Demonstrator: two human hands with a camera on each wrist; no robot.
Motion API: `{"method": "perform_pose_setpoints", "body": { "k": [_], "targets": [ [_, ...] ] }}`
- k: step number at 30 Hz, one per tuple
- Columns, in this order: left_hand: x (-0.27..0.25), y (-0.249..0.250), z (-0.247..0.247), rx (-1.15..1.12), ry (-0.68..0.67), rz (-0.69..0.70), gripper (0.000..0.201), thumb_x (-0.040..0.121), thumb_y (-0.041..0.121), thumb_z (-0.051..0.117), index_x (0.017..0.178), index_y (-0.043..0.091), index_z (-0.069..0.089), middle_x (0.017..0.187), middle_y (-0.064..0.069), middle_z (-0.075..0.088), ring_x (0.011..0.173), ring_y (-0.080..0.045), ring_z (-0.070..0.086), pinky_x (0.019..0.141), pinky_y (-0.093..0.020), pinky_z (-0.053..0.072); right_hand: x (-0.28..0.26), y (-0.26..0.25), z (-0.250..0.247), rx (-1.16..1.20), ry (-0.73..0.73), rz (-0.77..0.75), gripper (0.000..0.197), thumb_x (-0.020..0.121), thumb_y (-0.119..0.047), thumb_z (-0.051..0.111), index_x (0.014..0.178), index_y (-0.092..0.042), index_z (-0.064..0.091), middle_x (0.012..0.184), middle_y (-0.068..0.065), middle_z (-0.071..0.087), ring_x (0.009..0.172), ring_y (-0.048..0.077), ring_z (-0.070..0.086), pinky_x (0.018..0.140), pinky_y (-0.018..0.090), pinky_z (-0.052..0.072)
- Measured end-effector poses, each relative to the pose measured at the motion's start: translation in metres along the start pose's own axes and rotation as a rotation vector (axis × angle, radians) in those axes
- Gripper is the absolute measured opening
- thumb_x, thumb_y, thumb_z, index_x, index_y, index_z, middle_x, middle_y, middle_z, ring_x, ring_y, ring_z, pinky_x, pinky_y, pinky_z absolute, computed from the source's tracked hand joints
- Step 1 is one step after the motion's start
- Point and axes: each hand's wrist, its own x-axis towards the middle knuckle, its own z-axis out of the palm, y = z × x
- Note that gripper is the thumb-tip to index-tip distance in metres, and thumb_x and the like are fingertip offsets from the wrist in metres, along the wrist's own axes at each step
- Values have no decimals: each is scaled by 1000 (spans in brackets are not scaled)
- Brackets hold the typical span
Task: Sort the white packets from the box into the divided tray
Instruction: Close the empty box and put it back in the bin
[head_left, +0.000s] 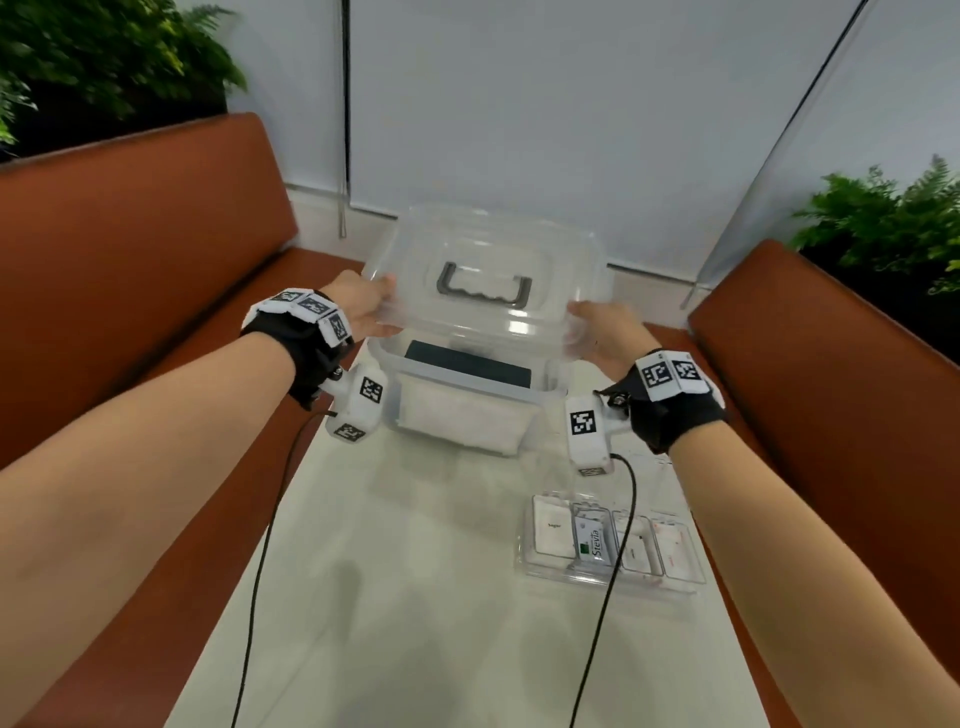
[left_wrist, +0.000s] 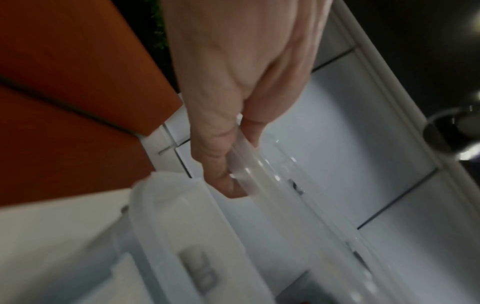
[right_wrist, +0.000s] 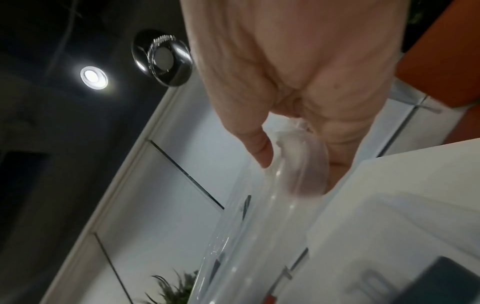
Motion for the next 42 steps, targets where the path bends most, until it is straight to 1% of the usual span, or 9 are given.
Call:
{"method": "perform_pose_setpoints", "body": {
  "k": [4,8,11,14,18,21,32,38,42],
  "targets": [
    [13,-11,-11,558,116,52,56,98,40,51,135,0,46,125,-18,56,111,-34,56,98,-44,48,14,25,12,-178,54,127,22,92,-17,60,107,-3,52,73,11,53,57,23,52,46,27,44],
    [21,-17,-12,898,98,55,66,98,50,39,141,-1,40,140,-23,47,124,-39,49,102,-44,45,23,45,17,-376,93,153,23,89,-19,58,103,-2,51,81,16,57,70,33,59,67,39,49],
    [25,-24,-7,818,38,28,62,100,44,41,142,-1,39,141,-23,46,126,-38,48,104,-43,43,28,56,16,-446,97,185,16,88,-13,54,97,0,49,74,14,53,67,33,57,76,44,52],
    [29,-40,-12,805,71,7,60,98,45,42,136,-2,47,135,-24,50,121,-38,52,102,-44,46,26,61,16,-478,52,210,28,87,-14,57,111,-1,53,95,15,54,74,29,56,79,45,55],
    [36,-61,-19,670,87,16,43,95,37,54,105,-4,60,98,-20,68,80,-32,68,86,-42,56,22,63,20,-477,22,173,44,89,-7,55,131,1,46,128,20,51,93,30,57,79,41,57],
    [37,-65,-20,650,147,39,35,90,36,61,94,2,60,83,-14,70,57,-22,64,71,-34,57,19,61,23,-479,112,139,37,90,-10,59,124,3,53,123,22,59,97,39,66,86,47,55],
    [43,-76,-22,531,182,-17,35,87,38,63,94,5,52,58,-11,62,51,-23,58,71,-38,56,26,63,22,-488,195,185,46,84,-22,72,117,7,57,113,24,66,101,39,65,91,44,53],
    [44,-86,-23,401,200,-30,43,83,37,69,108,8,49,74,-10,59,58,-24,58,82,-54,56,21,66,24,-469,189,176,52,85,-22,70,125,6,52,118,25,62,103,40,64,89,44,54],
    [36,-78,-22,387,178,-49,59,85,47,66,116,-2,54,72,-10,62,62,-26,61,82,-50,57,19,63,24,-549,184,163,40,90,-35,65,101,3,57,108,22,67,87,35,69,70,40,58]
  ]
}}
